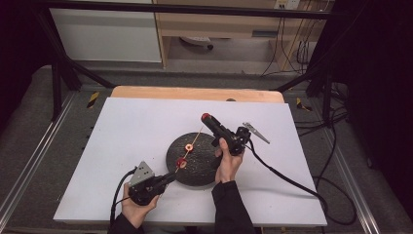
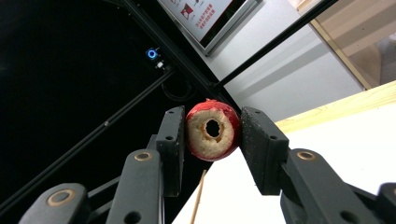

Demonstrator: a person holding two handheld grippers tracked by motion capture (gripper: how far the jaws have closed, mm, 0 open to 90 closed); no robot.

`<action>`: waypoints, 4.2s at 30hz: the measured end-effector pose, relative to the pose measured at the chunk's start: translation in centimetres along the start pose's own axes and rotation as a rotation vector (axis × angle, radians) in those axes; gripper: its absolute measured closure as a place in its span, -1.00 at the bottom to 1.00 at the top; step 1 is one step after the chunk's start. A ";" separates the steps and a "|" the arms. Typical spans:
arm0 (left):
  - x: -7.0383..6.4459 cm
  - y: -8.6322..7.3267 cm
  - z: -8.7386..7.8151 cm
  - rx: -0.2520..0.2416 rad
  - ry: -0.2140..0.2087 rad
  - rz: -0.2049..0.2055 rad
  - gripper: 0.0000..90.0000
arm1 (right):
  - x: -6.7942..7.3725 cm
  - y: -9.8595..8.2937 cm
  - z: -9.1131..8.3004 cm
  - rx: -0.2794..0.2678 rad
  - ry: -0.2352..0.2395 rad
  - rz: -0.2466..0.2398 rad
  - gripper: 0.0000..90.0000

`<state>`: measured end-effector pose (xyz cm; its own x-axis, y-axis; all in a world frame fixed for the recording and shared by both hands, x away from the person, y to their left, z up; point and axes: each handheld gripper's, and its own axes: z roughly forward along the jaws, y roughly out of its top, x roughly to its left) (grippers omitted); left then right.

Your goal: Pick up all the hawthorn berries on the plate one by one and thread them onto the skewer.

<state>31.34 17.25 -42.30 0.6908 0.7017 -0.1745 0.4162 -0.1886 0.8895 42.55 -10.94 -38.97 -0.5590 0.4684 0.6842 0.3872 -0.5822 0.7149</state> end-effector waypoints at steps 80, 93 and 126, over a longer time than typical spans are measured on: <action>0.4 4.8 3.9 -0.032 0.011 -0.027 0.96 | 0.4 -2.8 -0.6 0.150 0.002 -0.020 0.34; 1.7 3.4 2.1 0.003 0.028 -0.003 0.96 | 0.2 -1.1 -1.0 0.320 -0.035 -0.190 -0.38; 5.5 -1.7 -3.6 0.121 0.044 0.030 0.96 | -0.8 -1.2 0.2 0.937 -0.221 -0.570 -0.88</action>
<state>32.27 23.92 -43.25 0.6782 0.7237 -0.1276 0.4662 -0.2896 0.8359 42.73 -10.52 -40.36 -0.7242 0.6694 0.1655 0.5675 0.4422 0.6945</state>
